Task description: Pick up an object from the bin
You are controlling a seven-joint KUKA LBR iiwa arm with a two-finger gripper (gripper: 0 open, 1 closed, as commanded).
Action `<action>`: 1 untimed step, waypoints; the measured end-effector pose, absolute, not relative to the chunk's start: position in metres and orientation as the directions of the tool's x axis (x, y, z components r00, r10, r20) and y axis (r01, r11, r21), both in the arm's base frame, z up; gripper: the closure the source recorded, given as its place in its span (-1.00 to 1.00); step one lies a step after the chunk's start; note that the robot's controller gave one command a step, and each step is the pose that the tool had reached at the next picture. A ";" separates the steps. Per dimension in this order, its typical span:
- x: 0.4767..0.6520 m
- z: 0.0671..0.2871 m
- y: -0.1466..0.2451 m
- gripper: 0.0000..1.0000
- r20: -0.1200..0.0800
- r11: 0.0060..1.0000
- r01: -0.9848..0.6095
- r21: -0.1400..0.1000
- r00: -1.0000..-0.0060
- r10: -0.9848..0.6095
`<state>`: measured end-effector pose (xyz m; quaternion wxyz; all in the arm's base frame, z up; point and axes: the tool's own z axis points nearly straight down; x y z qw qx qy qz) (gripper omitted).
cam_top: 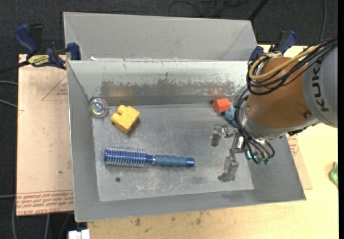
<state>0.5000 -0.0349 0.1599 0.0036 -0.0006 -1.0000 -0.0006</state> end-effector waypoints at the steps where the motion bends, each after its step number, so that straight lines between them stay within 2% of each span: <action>1: 0.516 0.066 0.042 -1.00 0.005 0.996 -0.086 0.004 -0.996 -0.086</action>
Offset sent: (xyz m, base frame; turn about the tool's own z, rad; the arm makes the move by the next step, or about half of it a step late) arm 0.0173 0.0726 -0.0899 -0.0795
